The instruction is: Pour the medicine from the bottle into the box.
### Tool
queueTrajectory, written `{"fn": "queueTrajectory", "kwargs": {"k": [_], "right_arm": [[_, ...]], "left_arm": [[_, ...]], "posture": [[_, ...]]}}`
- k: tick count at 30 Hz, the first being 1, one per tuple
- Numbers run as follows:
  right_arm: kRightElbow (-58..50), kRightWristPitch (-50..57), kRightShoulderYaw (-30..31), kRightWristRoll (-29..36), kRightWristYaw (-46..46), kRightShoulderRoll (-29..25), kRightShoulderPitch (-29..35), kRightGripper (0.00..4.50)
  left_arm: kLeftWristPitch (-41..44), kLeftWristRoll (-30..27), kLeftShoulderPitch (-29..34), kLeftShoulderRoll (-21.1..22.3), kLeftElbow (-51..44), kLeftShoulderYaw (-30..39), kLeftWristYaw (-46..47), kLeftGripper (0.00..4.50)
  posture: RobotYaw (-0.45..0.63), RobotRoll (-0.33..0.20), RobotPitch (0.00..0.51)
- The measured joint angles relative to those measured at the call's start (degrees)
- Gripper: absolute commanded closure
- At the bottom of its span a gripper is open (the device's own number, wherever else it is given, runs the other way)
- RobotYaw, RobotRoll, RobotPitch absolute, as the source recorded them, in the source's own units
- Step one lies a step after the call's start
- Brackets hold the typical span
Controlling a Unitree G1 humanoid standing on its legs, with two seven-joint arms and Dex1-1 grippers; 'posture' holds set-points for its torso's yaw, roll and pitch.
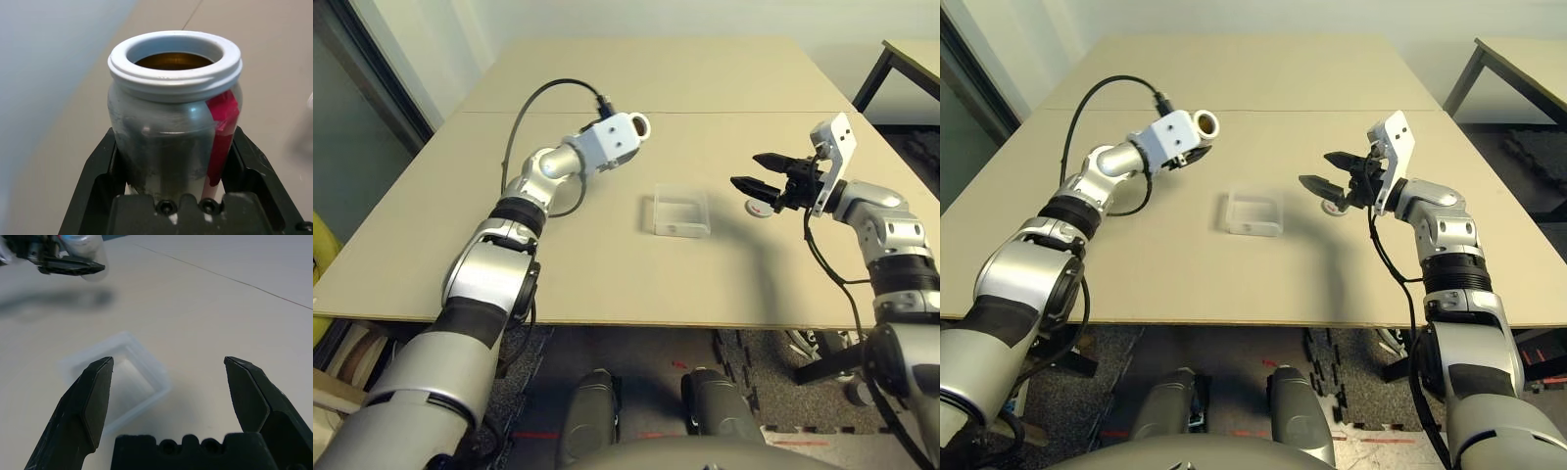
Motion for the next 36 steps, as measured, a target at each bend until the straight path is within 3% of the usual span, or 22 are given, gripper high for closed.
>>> {"fn": "queueTrajectory", "kwargs": {"k": [7,19,25,36], "right_arm": [[-0.3,0.9,0.6,0.3,2.7,-0.8,0.1,0.0],[-0.9,0.8,1.3,-0.8,3.6,-0.8,1.1,0.0],[-0.9,0.7,1.3,-0.9,3.6,-0.7,1.0,0.0],[-1.3,0.7,1.5,-0.9,3.6,-0.1,1.1,0.0]], "left_arm": [[6.4,-6.5,5.2,1.4,-6.4,6.2,-0.2,1.67],[11.6,-13.6,14.5,-0.5,-13.6,12.6,5.9,1.67],[11.2,-15.1,15.3,-2.7,-13.0,13.3,4.5,1.67],[7.2,-17.6,14.4,-5.1,-3.3,14.9,-0.9,1.67]], "posture": [[-0.06,0.0,0.049],[-0.06,0.0,0.058],[-0.07,0.0,0.055],[-0.09,0.0,0.053]]}}
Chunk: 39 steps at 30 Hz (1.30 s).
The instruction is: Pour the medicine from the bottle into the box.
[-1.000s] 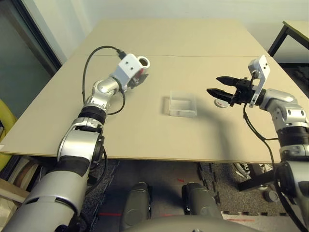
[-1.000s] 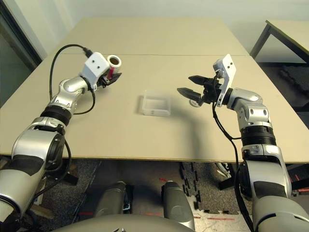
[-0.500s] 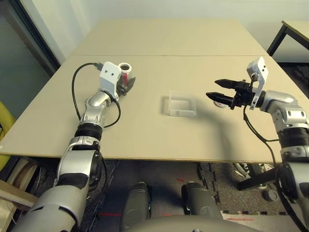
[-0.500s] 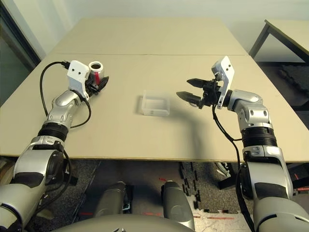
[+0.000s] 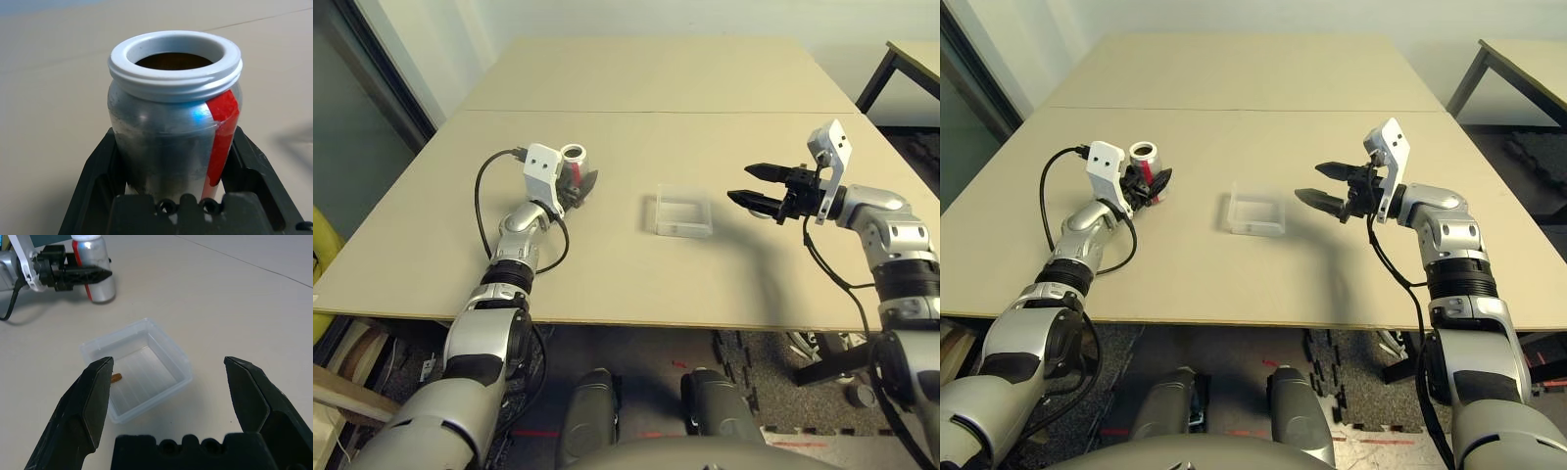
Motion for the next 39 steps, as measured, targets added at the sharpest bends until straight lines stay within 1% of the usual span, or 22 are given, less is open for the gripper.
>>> {"fn": "queueTrajectory", "kwargs": {"k": [5,8,10,17,22,25,30,36,39], "right_arm": [[-0.6,0.2,0.0,0.0,0.0,0.0,0.0,0.0],[-1.0,0.2,0.0,0.1,0.0,0.0,0.0,0.0],[-1.0,0.3,0.0,0.1,0.0,0.0,0.0,0.0],[-0.9,0.3,0.0,0.1,0.1,0.0,0.0,0.0],[-1.0,0.4,0.0,0.2,0.5,0.0,0.0,0.0],[-1.0,0.8,0.1,0.3,1.3,0.0,0.0,0.0],[-1.1,1.5,0.2,0.5,3.3,-0.2,0.1,0.0],[-1.2,2.0,0.4,0.6,4.7,-0.7,0.2,0.0],[-1.2,2.0,0.6,0.6,5.1,-0.8,0.2,0.0]], "left_arm": [[-0.9,0.0,0.0,0.0,1.5,0.0,-0.4,1.67],[-1.1,0.1,0.0,0.1,1.5,0.0,-0.3,0.58],[-1.5,0.1,0.0,0.3,1.5,0.0,-0.3,0.02],[-2.2,0.0,1.4,0.7,-0.3,0.0,-1.6,0.02],[-2.3,-0.3,6.1,0.9,-5.5,0.0,-2.9,0.02],[-1.1,-1.2,9.4,1.2,-10.2,0.1,-4.0,0.02],[2.3,-3.1,14.5,2.9,-20.3,0.6,-4.6,0.02],[8.7,-5.7,21.3,4.1,-34.0,0.7,-4.6,0.02],[12.4,-7.6,23.8,5.9,-40.4,1.5,-4.6,0.02]], "posture": [[-0.09,0.0,0.055],[-0.08,0.0,0.056],[-0.08,0.0,0.057],[-0.06,0.0,0.061],[-0.05,0.0,0.064],[-0.04,0.0,0.065],[-0.03,0.0,0.067],[-0.02,0.0,0.066],[-0.02,0.0,0.064]]}}
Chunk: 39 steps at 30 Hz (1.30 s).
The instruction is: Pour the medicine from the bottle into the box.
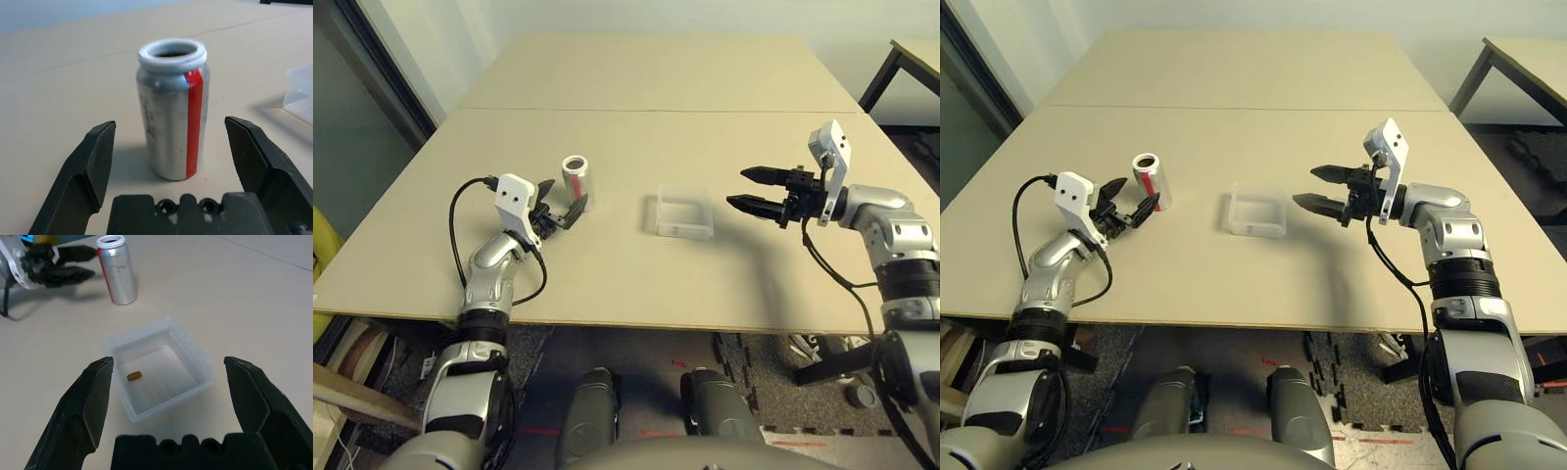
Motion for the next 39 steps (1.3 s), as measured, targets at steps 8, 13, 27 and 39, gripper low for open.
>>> {"fn": "queueTrajectory", "kwargs": {"k": [8,13,27,39], "right_arm": [[1.4,-0.6,0.7,-0.3,0.3,-0.1,-0.4,0.0],[4.2,-1.2,0.2,-0.3,-1.1,-0.3,-0.6,0.0],[18.6,-16.1,-16.2,0.2,-36.4,3.1,-0.5,0.0],[29.1,-32.0,-19.3,-4.7,-61.8,5.4,0.4,0.0]], "left_arm": [[4.9,-2.7,4.6,4.2,-6.7,4.5,2.6,0.02],[4.8,-2.7,5.3,5.9,-4.6,9.4,8.1,0.02],[-3.4,-0.5,-5.8,8.8,18.3,12.4,15.5,0.02],[-10.7,0.9,-10.7,10.4,32.2,11.3,15.5,0.02]], "posture": [[-0.01,0.0,0.059],[0.0,0.0,0.058],[-0.02,0.0,0.045],[-0.02,0.0,0.044]]}}
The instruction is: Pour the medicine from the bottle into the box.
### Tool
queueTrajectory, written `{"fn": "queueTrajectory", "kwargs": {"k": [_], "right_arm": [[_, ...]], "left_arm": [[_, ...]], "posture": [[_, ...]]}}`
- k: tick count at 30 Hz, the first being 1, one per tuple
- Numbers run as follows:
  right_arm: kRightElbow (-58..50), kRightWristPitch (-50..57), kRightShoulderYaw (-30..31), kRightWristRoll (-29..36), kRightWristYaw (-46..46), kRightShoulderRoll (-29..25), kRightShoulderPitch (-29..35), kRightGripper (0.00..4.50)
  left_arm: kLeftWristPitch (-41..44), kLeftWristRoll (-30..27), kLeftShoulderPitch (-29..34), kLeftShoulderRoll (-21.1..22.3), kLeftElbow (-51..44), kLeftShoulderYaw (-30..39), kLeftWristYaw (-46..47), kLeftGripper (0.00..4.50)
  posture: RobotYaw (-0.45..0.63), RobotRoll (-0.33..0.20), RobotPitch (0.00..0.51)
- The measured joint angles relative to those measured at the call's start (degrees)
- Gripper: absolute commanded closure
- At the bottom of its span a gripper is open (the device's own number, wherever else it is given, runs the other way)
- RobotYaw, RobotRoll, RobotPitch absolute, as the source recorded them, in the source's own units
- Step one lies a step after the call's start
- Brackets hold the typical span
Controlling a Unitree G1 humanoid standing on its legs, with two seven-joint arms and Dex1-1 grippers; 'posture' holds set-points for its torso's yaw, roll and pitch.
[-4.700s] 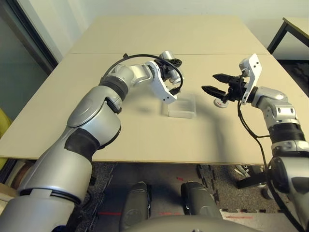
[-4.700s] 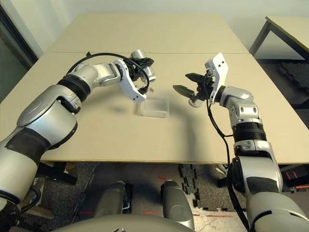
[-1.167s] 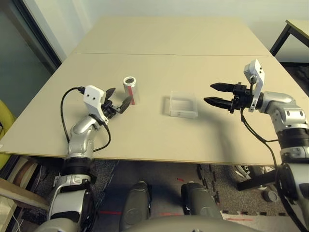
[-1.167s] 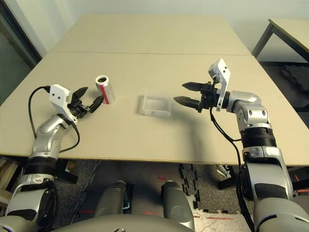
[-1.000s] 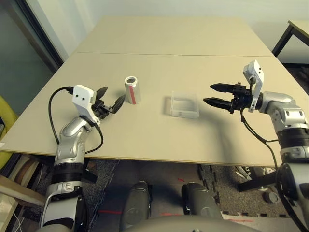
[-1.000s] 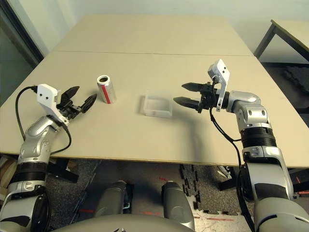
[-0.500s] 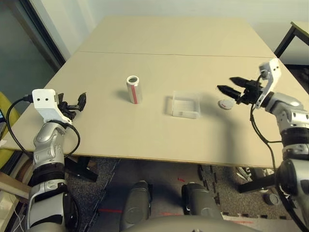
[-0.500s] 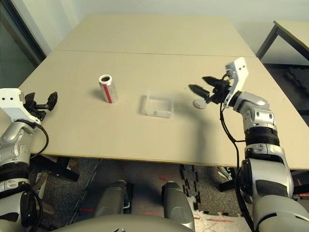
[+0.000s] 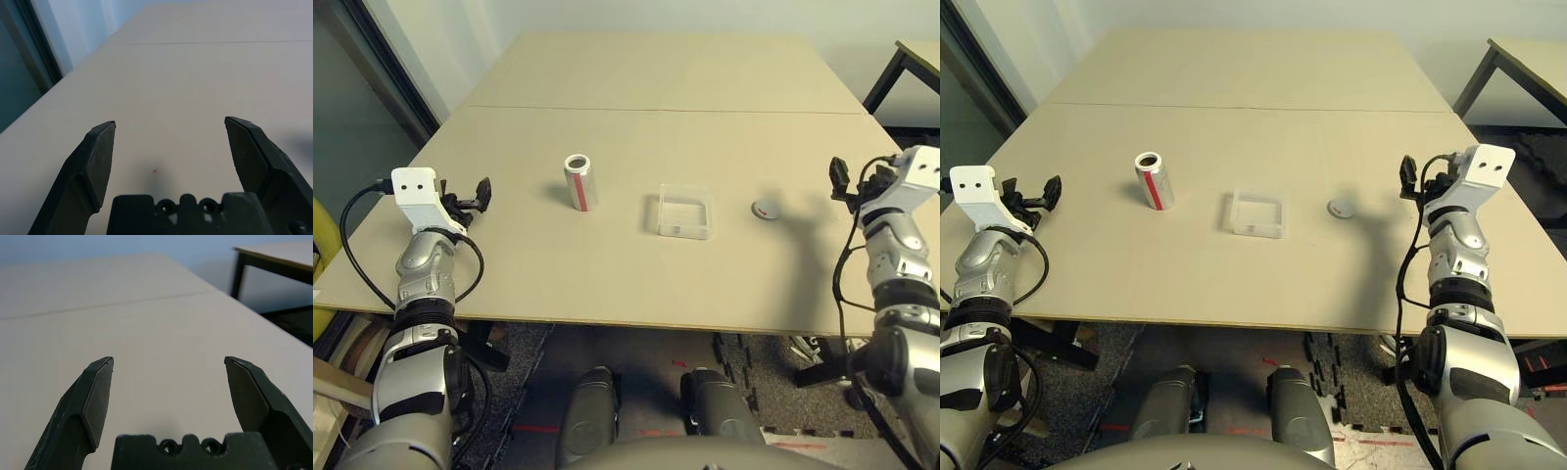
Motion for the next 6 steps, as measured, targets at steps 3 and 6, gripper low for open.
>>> {"fn": "queueTrajectory", "kwargs": {"k": [3,6], "right_arm": [[2.0,-0.7,-0.2,0.0,-1.6,0.3,-0.6,0.0],[3.2,-1.2,-0.2,0.1,-1.9,0.8,-0.9,0.0]], "left_arm": [[-0.7,-0.1,0.0,0.3,2.3,0.1,-0.5,0.02],[-1.0,-0.1,-0.2,0.2,2.8,0.0,-1.3,0.02]], "posture": [[-0.01,0.0,0.041],[-0.01,0.0,0.042]]}}
